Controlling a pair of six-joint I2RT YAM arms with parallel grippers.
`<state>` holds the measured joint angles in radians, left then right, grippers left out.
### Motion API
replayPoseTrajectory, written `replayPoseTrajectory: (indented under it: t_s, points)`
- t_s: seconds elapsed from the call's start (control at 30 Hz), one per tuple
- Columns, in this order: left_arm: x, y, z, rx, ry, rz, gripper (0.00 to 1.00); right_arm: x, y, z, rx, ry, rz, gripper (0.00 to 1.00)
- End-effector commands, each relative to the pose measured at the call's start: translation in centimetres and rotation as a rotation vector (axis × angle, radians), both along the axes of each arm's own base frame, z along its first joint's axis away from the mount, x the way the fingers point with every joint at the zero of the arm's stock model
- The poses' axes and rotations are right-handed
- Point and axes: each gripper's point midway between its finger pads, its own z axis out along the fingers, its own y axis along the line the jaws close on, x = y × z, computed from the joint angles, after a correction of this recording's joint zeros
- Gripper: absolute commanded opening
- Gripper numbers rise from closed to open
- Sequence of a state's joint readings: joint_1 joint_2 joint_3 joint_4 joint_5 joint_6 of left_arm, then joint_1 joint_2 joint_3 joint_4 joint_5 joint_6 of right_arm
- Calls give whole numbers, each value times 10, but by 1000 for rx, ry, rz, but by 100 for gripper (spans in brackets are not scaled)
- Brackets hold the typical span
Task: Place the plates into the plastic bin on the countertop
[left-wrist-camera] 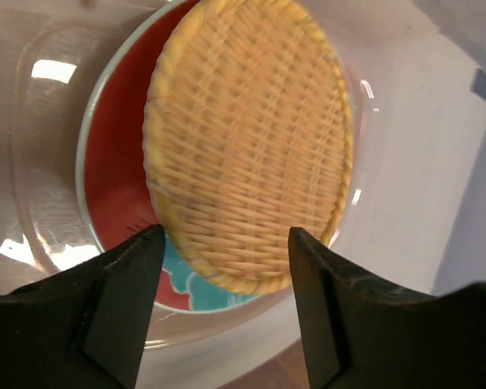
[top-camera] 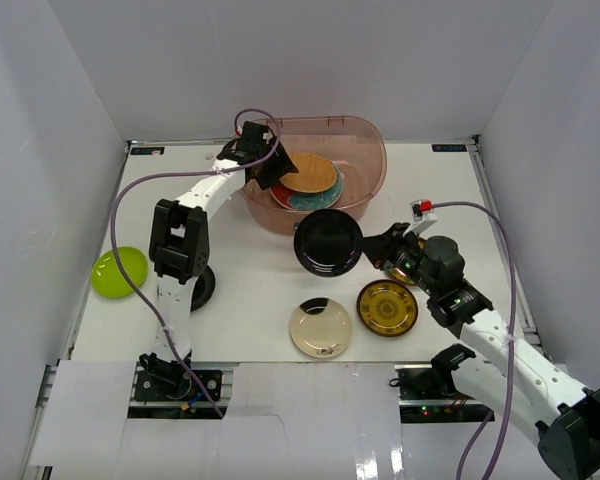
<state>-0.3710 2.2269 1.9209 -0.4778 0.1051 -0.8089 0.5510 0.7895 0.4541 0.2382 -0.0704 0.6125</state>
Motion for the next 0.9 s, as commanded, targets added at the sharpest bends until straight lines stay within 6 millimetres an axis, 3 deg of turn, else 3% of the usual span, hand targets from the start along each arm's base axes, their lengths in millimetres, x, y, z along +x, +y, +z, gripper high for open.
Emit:
replayPoseTrajectory:
  t_s: [0.0, 0.03, 0.07, 0.13, 0.17, 0.2, 0.27, 0.3, 0.37, 0.4, 0.43, 0.47, 0.5, 0.53, 0.6, 0.63, 0.7, 0.8, 0.87]
  points:
    - [0, -9, 136, -102, -288, -68, 74, 17, -20, 27, -100, -56, -108, 8]
    - [-4, -7, 155, -93, -332, -83, 76, 26, -23, 27, -131, -50, -125, 8]
    - [-14, -3, 194, -109, -403, -92, 79, 34, -24, 45, -120, -75, -146, 8]
    - [-32, 6, 228, -105, -470, -95, 80, 51, -27, 54, -122, -77, -170, 8]
    - [-44, 13, 217, -89, -446, -91, 81, 61, -25, 80, -94, -127, -179, 8]
    - [-72, 25, 256, -109, -524, -84, 81, 67, -23, 90, -83, -143, -177, 8]
    - [-104, 38, 254, -119, -520, -78, 81, 93, -17, 90, -107, -126, -178, 8]
    - [-141, 47, 237, -128, -491, -89, 78, 114, -10, 97, -115, -124, -178, 8]
    - [-178, 53, 207, -145, -437, -100, 76, 136, -3, 99, -134, -120, -178, 8]
    - [-212, 58, 167, -140, -367, -119, 76, 146, 7, 117, -119, -147, -152, 8]
    - [-228, 61, 145, -141, -320, -129, 75, 165, 14, 92, -154, -98, -150, 8]
    - [-247, 60, 124, -158, -266, -156, 74, 176, 18, 88, -163, -85, -148, 8]
    - [-273, 62, 73, -158, -141, -163, 74, 185, 23, 84, -169, -74, -137, 8]
    - [-292, 62, 66, -185, -129, -181, 74, 205, 30, 74, -185, -55, -137, 8]
    - [-325, 53, 37, -219, -45, -235, 75, 222, 38, 64, -192, -36, -131, 8]
    - [-342, 55, 9, -217, 31, -230, 75, 238, 46, 51, -208, -5, -128, 8]
    - [-357, 48, -4, -219, 54, -255, 78, 253, 53, 35, -223, 27, -125, 8]
    - [-367, 37, -24, -214, 108, -286, 81, 278, 60, -7, -249, 99, -144, 8]
    - [-370, 29, -39, -196, 163, -308, 83, 288, 65, -5, -241, 98, -145, 8]
